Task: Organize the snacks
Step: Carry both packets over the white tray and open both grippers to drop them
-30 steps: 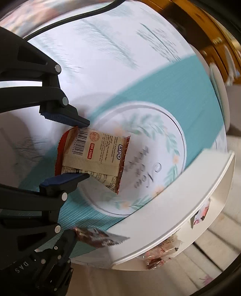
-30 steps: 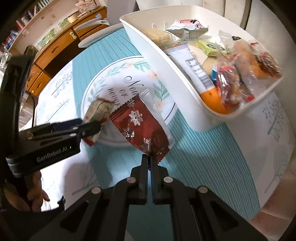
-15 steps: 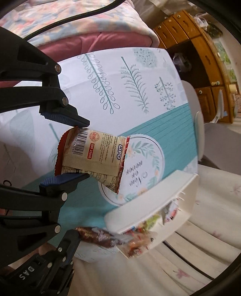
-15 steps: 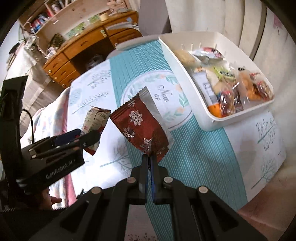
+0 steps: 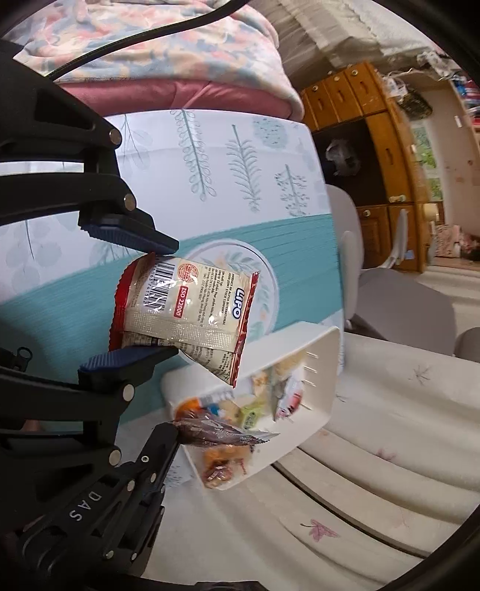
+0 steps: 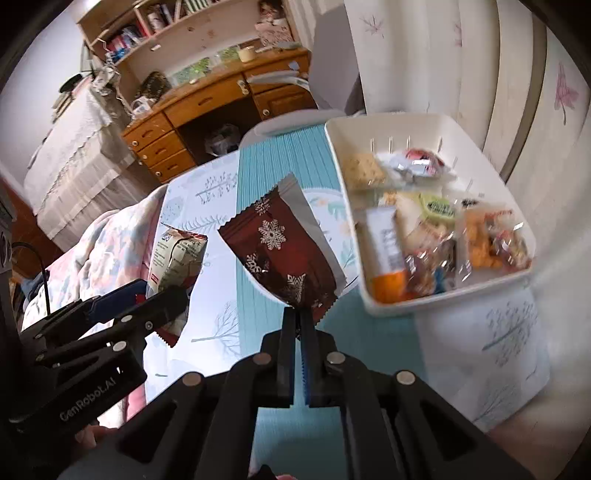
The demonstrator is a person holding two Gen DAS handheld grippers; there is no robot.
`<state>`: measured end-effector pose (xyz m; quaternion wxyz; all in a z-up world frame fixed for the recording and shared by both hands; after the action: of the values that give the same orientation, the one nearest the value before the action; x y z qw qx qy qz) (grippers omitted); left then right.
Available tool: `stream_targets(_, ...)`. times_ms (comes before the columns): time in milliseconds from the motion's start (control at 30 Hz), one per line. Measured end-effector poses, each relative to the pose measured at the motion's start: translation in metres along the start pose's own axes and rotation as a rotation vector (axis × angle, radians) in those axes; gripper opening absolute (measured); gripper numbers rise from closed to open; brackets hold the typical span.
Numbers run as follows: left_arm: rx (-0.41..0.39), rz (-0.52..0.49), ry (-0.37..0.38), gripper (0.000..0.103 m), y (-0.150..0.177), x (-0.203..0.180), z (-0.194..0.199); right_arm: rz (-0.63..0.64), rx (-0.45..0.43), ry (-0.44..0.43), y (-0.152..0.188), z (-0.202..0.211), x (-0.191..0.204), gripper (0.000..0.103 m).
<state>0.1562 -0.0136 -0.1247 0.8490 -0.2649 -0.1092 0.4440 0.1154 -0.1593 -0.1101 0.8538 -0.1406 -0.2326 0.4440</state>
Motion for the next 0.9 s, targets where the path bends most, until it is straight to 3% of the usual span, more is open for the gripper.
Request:
stream_targets(167, -0.050, 0.025, -0.041, 0.047, -0.020, -0.039, 0.002, 0.037, -0.033, -0.021, -0.027, 0.015, -0.034, 0.003)
stream_targets(500, -0.112, 0.069, -0.034, 0.047, -0.063, -0.111, -0.026, 0.128, -0.064, -0.029, -0.071, 0.024, -0.100, 0.003)
stream_targets(900, -0.127, 0.077, -0.055, 0.047, -0.112, -0.158, -0.059, 0.198, -0.083, -0.043, -0.108, 0.015, -0.149, 0.003)
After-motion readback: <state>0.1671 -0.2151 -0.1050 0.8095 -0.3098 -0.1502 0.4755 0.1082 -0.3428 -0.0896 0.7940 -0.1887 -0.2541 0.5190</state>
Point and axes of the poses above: each gripper's, at about its wrist camera, not at the fingertips, and z roughly against the way its jaws point, x to its left, y to its underside, the point moved 1 cm from there along -z, roughly the way its jaws point, and after that the axes turned 13 degrees about -z, right-handed, at the moved point
